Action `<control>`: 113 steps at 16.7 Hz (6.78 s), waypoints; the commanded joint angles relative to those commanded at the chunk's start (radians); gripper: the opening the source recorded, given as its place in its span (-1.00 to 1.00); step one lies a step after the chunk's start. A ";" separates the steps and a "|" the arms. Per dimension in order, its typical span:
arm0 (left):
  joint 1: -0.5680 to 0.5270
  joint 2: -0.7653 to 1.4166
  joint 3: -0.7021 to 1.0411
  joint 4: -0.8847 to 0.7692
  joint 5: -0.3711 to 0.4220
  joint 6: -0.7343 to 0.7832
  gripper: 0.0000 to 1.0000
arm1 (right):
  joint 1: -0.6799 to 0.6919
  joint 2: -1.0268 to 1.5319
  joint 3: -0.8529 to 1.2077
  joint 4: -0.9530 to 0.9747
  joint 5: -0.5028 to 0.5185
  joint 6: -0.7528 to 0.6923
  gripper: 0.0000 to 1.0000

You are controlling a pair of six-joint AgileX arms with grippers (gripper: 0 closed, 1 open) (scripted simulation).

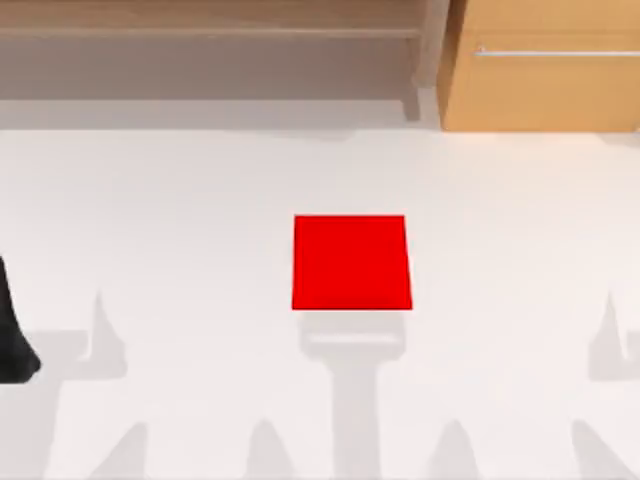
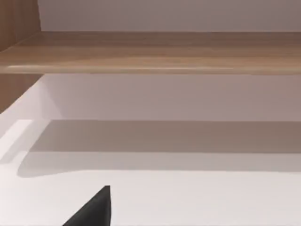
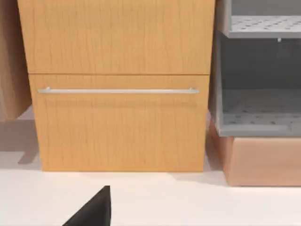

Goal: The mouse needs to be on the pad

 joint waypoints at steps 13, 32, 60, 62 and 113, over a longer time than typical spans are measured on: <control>0.000 0.000 0.000 0.000 0.000 0.000 1.00 | 0.072 0.657 0.488 -0.362 -0.078 -0.463 1.00; 0.000 0.000 0.000 0.000 0.000 0.000 1.00 | -0.146 2.107 1.759 -1.217 -0.025 -1.391 1.00; 0.000 0.000 0.000 0.000 0.000 0.000 1.00 | -0.207 2.280 1.637 -0.929 0.005 -1.443 0.55; 0.000 0.000 0.000 0.000 0.000 0.000 1.00 | -0.207 2.280 1.637 -0.929 0.005 -1.443 0.25; 0.000 0.000 0.000 0.000 0.000 0.000 1.00 | 0.404 2.501 2.372 -1.496 0.012 -0.219 -1.00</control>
